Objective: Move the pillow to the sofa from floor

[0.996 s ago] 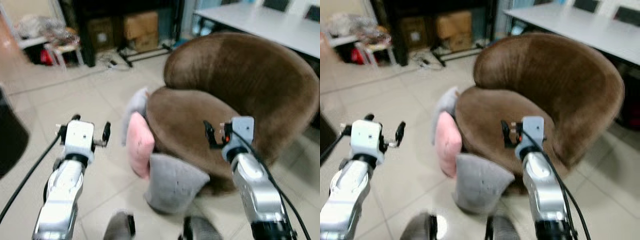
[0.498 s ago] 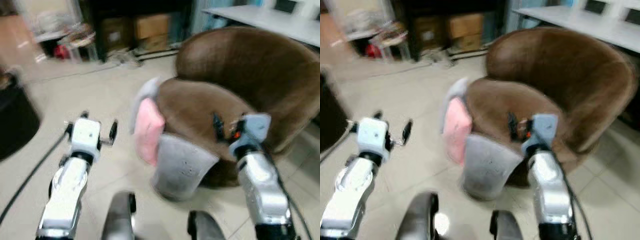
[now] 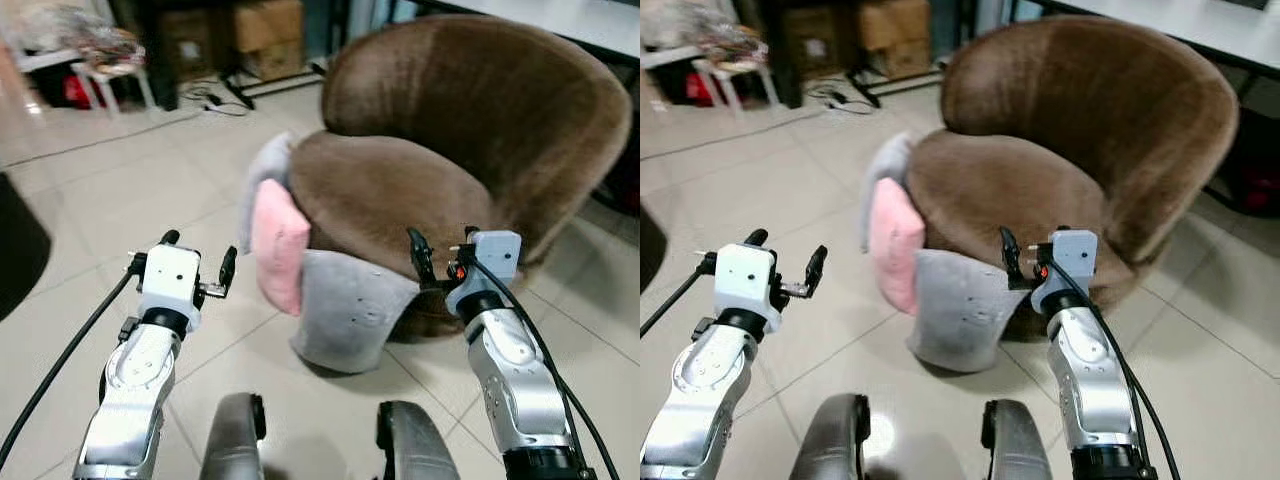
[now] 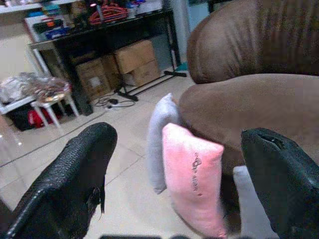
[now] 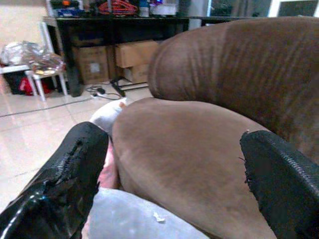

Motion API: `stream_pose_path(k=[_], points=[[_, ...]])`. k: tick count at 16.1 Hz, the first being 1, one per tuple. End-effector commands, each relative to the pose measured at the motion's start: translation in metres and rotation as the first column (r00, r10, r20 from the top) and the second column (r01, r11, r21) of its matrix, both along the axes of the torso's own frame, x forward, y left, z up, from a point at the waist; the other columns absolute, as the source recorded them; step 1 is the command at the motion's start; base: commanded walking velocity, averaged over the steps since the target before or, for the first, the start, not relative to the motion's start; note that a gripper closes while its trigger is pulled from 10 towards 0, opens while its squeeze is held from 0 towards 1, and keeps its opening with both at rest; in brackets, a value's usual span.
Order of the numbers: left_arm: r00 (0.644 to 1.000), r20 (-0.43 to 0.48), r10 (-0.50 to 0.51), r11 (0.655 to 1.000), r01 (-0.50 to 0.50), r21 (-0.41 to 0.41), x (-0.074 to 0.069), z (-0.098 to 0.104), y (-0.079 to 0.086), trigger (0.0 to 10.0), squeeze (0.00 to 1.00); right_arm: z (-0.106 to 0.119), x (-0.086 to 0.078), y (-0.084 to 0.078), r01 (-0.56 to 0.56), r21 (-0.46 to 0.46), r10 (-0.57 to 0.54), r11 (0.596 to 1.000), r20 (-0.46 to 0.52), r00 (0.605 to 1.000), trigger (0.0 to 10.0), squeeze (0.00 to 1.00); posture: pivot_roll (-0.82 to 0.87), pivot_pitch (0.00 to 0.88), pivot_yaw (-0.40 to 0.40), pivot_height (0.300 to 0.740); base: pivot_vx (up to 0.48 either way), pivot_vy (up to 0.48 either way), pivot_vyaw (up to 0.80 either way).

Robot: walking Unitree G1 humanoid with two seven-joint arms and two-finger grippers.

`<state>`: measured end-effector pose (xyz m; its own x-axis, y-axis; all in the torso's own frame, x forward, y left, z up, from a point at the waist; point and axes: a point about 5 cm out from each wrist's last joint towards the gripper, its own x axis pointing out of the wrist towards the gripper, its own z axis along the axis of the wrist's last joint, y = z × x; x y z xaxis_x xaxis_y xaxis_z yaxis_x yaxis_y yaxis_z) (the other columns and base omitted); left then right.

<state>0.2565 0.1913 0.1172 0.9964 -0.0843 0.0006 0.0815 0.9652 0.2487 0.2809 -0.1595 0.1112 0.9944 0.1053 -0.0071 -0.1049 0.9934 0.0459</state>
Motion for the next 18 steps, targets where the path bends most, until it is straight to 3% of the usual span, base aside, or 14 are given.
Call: stream_pose_path(k=[1,7,9,18], points=[[1.0,0.007,-0.008,1.0,0.008,-0.004,0.0002,0.0018,-0.0007,10.0,0.0,0.0011,0.0032,-0.0047,0.024,-0.008,-0.024,1.0,-0.02,1.0,10.0,1.0,-0.05,0.0,-0.019,0.62,0.259,0.0,0.0],[1.0,0.009,-0.008,1.0,0.009,-0.006,-0.0002,0.0014,0.0017,10.0,0.0,-0.0037,0.0042,-0.0088,0.037,-0.015,-0.038,0.999,-0.056,0.998,10.0,1.0,-0.05,0.0,-0.019,0.62,0.289,0.0,0.0],[1.0,0.011,-0.009,1.0,0.009,-0.005,0.0007,0.0021,0.0015,10.0,0.0,-0.0041,0.0057,-0.0117,0.073,-0.004,-0.073,0.997,-0.069,0.995,10.0,1.0,-0.05,0.0,-0.018,0.62,0.321,0.0,0.8],[0.999,0.005,-0.033,0.999,0.033,0.003,0.0032,0.0023,-0.0015,10.0,0.0,-0.0049,0.006,-0.0121,0.119,0.039,-0.115,0.992,-0.097,0.989,10.0,1.0,-0.05,0.0,0.0,0.62,0.319,0.0,-0.08]])
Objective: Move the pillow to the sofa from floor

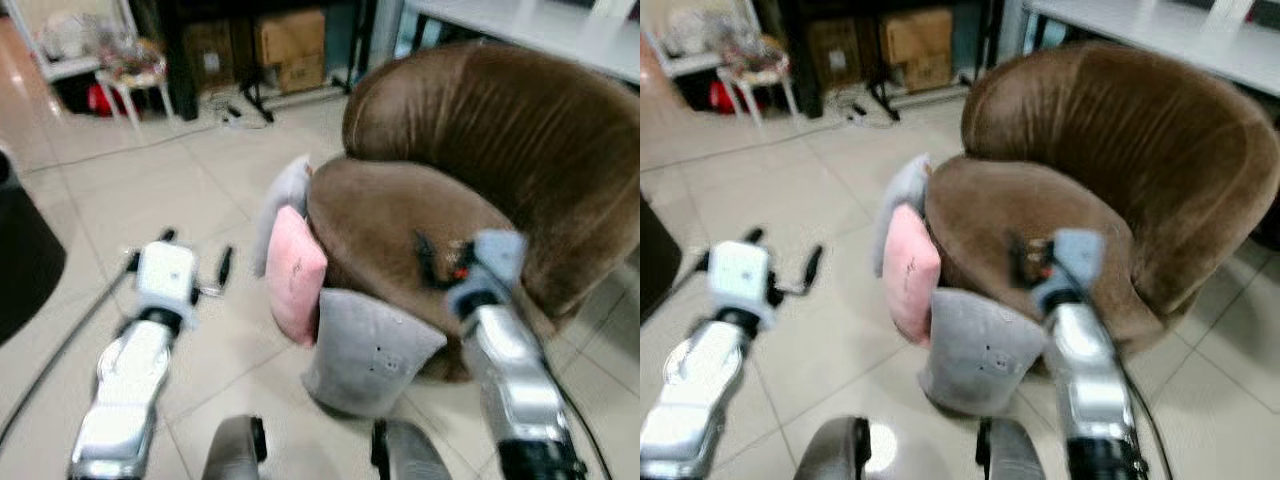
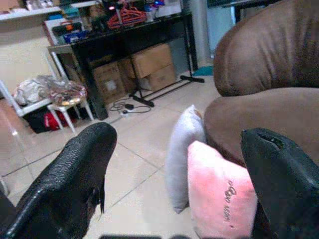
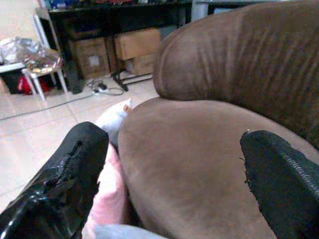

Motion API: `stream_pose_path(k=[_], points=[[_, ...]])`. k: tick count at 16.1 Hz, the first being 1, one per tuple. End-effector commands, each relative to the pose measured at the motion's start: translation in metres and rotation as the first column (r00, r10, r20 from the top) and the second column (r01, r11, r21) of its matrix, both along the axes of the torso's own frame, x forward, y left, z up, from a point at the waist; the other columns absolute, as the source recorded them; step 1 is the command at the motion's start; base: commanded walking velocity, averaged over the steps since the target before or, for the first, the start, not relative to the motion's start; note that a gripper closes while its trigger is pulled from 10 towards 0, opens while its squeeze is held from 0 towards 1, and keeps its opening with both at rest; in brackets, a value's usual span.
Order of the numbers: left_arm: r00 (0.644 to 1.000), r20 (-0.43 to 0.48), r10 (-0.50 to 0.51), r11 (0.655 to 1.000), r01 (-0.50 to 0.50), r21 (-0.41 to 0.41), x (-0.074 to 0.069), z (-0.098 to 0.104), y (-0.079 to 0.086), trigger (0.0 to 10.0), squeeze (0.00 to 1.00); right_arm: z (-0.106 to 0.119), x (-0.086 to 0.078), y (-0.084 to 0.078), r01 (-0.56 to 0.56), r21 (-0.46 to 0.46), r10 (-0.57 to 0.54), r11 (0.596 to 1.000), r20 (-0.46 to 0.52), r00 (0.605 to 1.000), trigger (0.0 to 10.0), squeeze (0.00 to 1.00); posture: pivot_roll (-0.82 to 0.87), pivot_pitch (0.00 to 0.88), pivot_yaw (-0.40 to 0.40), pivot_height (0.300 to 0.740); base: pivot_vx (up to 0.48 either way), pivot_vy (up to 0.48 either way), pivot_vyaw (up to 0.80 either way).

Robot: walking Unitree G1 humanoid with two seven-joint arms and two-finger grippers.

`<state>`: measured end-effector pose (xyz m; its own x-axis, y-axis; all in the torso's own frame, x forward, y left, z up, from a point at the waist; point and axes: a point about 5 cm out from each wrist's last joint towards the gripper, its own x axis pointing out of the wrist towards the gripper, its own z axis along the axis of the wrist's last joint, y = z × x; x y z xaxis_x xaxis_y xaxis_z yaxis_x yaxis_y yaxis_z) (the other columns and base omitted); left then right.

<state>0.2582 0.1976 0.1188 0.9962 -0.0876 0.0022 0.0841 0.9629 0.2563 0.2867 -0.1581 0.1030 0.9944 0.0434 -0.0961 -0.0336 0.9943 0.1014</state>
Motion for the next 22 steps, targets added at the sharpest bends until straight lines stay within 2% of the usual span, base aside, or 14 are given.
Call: stream_pose_path(k=[1,15,20,22], points=[[0.999,0.003,-0.032,0.999,0.032,-0.004,0.002,0.001,-0.008,10.0,0.0,0.003,0.0,-0.014,0.055,-0.009,-0.055,0.998,-0.011,0.998,10.0,1.0,-0.05,0.0,0.001,0.62,0.319,0.0,-0.76],[0.999,0.0,-0.04,0.999,0.04,0.0,0.002,0.001,-0.009,10.0,0.0,0.006,-0.001,-0.01,0.024,-0.007,-0.024,1.0,0.013,1.0,10.0,1.0,-0.05,0.0,0.001,0.62,0.315,0.0,0.0],[0.999,0.015,-0.04,0.999,0.04,-0.009,0.001,0.002,-0.01,10.0,0.0,0.004,-0.001,-0.003,-0.066,-0.023,0.066,0.998,-0.01,0.998,10.0,1.0,-0.05,0.0,0.003,0.62,0.228,0.0,0.0],[0.999,0.001,-0.05,0.999,0.05,0.022,0.001,0.001,-0.011,10.0,0.0,0.001,-0.001,-0.008,-0.061,-0.03,0.06,0.998,-0.027,0.998,10.0,1.0,-0.05,0.0,0.004,0.6,0.0,0.0,0.0]])
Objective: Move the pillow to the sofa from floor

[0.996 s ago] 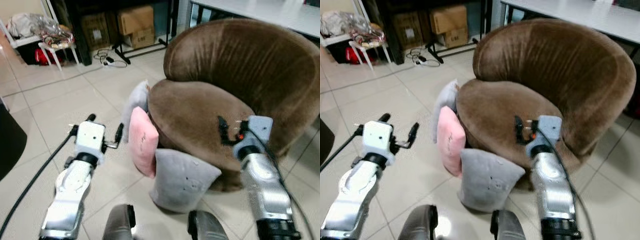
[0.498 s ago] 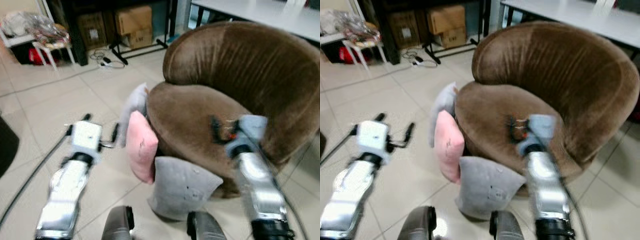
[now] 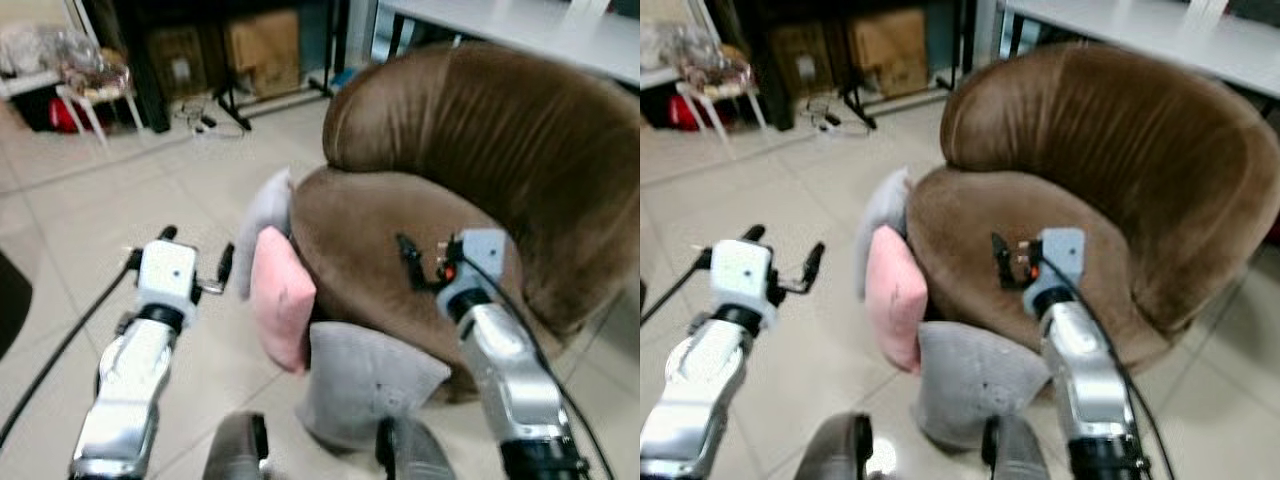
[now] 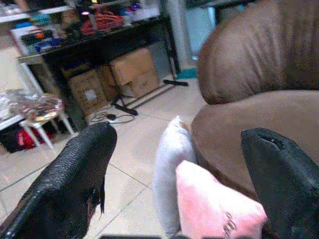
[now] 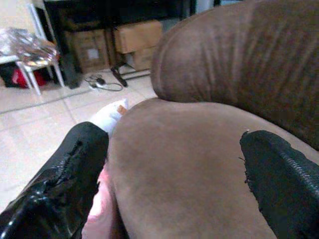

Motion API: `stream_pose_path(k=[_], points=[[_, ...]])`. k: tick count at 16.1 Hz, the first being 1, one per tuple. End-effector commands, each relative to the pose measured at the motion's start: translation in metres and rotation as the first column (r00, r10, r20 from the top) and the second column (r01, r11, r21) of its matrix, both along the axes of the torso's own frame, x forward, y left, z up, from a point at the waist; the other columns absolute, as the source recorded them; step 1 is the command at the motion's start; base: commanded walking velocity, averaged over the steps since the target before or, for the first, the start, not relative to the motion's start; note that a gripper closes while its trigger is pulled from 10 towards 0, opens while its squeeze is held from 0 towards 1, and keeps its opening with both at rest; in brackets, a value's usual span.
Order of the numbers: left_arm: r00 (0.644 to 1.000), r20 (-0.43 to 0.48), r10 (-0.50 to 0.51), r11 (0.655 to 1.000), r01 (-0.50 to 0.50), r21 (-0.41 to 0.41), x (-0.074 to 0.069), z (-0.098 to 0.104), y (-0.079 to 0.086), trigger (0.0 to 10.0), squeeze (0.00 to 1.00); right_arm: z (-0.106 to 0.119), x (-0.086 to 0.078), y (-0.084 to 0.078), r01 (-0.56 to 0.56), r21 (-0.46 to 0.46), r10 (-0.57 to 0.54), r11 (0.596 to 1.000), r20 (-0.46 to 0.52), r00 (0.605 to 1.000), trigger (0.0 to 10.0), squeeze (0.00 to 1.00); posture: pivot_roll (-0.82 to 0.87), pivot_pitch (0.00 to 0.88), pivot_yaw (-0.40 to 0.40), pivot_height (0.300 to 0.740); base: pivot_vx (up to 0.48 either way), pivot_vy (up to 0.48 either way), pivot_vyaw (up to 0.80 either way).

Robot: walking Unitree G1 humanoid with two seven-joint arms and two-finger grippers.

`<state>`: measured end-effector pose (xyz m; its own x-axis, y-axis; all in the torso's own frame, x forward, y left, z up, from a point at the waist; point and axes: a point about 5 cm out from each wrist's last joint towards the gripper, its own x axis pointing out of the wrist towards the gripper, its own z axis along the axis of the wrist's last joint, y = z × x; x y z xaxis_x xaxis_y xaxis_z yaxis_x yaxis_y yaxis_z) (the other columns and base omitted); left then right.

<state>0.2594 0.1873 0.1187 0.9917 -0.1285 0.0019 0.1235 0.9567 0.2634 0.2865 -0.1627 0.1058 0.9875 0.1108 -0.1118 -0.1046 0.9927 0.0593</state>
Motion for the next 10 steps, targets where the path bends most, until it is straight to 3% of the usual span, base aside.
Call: stream_pose_path(k=[1,5,10], points=[[1.0,-0.005,-0.029,0.999,0.029,0.023,0.0006,0.0002,-0.0016,10.0,0.0,-0.0016,0.0011,-0.0046,0.0,-0.007,0.0,1.0,-0.014,1.0,10.0,1.0,-0.05,0.0,0.006,0.59,0.0,0.0,0.0],[0.996,-0.017,-0.086,0.995,0.087,0.054,0.0064,-0.0026,-0.004,10.0,0.0,-0.0023,0.0054,-0.0056,-0.053,-0.05,0.051,0.997,-0.03,0.998,10.0,1.0,-0.05,0.0,0.004,0.555,0.0,0.0,0.0],[0.997,-0.022,-0.07,0.997,0.071,0.037,0.0093,-0.0044,-0.0011,10.0,0.0,-0.0033,0.0051,-0.0001,-0.065,-0.043,0.064,0.997,-0.034,0.997,10.0,1.0,-0.05,0.0,0.0,0.515,0.0,0.0,0.0]])
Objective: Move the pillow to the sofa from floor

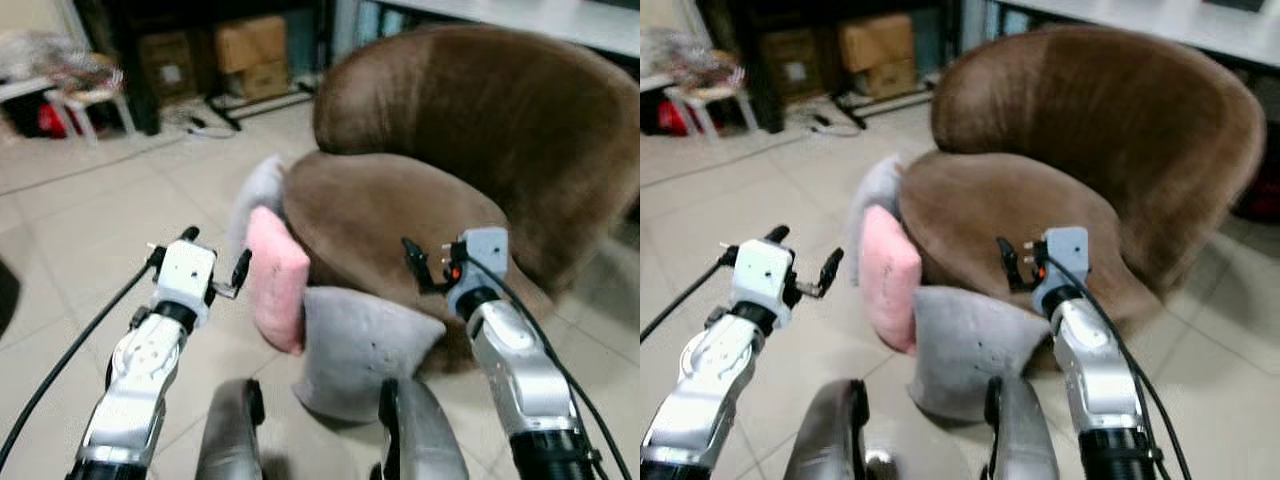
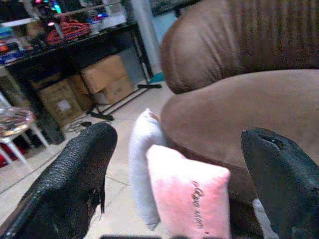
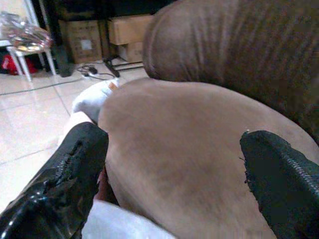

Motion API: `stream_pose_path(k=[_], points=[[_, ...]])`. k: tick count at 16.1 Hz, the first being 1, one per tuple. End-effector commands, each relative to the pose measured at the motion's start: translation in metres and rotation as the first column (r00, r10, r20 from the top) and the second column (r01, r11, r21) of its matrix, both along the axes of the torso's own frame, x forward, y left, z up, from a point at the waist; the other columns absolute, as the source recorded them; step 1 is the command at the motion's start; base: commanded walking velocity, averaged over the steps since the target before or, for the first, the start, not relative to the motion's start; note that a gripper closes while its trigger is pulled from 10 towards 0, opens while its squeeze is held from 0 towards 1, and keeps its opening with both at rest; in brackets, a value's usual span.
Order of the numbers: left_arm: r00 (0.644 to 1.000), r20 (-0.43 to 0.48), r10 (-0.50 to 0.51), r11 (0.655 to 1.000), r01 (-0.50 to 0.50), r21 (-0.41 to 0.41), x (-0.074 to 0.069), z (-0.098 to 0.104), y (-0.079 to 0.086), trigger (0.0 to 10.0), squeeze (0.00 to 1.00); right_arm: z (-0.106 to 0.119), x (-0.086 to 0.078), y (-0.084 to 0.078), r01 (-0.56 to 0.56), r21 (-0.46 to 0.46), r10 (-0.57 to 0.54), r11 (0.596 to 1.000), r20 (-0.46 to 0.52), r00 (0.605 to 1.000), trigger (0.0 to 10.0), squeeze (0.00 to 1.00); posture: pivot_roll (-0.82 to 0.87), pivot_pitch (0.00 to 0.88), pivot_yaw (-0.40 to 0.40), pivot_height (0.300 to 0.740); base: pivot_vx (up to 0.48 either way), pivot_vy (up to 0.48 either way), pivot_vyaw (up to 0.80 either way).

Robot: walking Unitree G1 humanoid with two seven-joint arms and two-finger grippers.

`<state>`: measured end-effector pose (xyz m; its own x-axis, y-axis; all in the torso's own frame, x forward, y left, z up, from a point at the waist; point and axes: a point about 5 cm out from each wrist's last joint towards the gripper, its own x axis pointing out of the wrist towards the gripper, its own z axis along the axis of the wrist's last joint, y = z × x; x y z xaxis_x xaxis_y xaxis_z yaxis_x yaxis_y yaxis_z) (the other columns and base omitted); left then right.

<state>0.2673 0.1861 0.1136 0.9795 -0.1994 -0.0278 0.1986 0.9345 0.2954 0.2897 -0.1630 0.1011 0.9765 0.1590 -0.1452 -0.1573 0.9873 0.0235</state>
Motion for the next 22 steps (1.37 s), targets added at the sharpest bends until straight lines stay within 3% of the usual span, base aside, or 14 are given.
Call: stream_pose_path(k=[1,4,8,15,21,22], points=[[1.0,-0.007,0.018,1.0,-0.018,-0.009,-0.0017,-0.0027,0.0018,10.0,0.0,-0.0007,0.0001,0.0029,-0.01,-0.008,0.01,1.0,-0.015,1.0,10.0,1.0,-0.04,0.0,-0.01,0.505,0.0,0.0,0.0],[0.999,-0.021,0.049,0.999,-0.049,-0.016,-0.0057,-0.0075,0.0057,10.0,0.0,-0.0022,-0.002,0.0045,0.017,-0.001,-0.017,1.0,-0.011,1.0,10.0,1.0,-0.04,0.0,-0.015,0.475,0.0,0.0,0.0],[0.999,-0.004,0.049,0.998,-0.049,-0.05,-0.0061,-0.0054,0.0045,10.0,0.0,-0.0013,-0.0019,0.0063,0.022,-0.019,-0.022,1.0,-0.007,1.0,10.0,1.0,-0.04,0.0,-0.017,0.475,0.0,0.0,0.0],[0.999,0.011,0.034,0.997,-0.033,-0.066,-0.0053,-0.0033,0.0043,10.0,0.0,-0.0012,0.0004,0.0081,0.033,-0.018,-0.033,0.999,-0.008,0.999,10.0,1.0,-0.04,0.0,-0.015,0.475,0.241,0.0,0.68],[0.999,0.006,0.048,0.998,-0.048,-0.035,-0.0035,-0.0051,0.0037,10.0,0.0,-0.0027,0.0005,0.0049,0.02,-0.026,-0.02,0.999,-0.017,1.0,10.0,0.87,-0.04,0.0,-0.011,0.475,0.0,0.0,0.0],[0.999,0.007,0.046,0.998,-0.045,-0.032,-0.0031,-0.0051,0.0038,10.0,0.0,-0.0027,0.0009,0.0049,0.016,-0.022,-0.017,1.0,-0.017,1.0,10.0,0.76,-0.04,0.0,-0.011,0.475,0.0,0.0,0.0]])
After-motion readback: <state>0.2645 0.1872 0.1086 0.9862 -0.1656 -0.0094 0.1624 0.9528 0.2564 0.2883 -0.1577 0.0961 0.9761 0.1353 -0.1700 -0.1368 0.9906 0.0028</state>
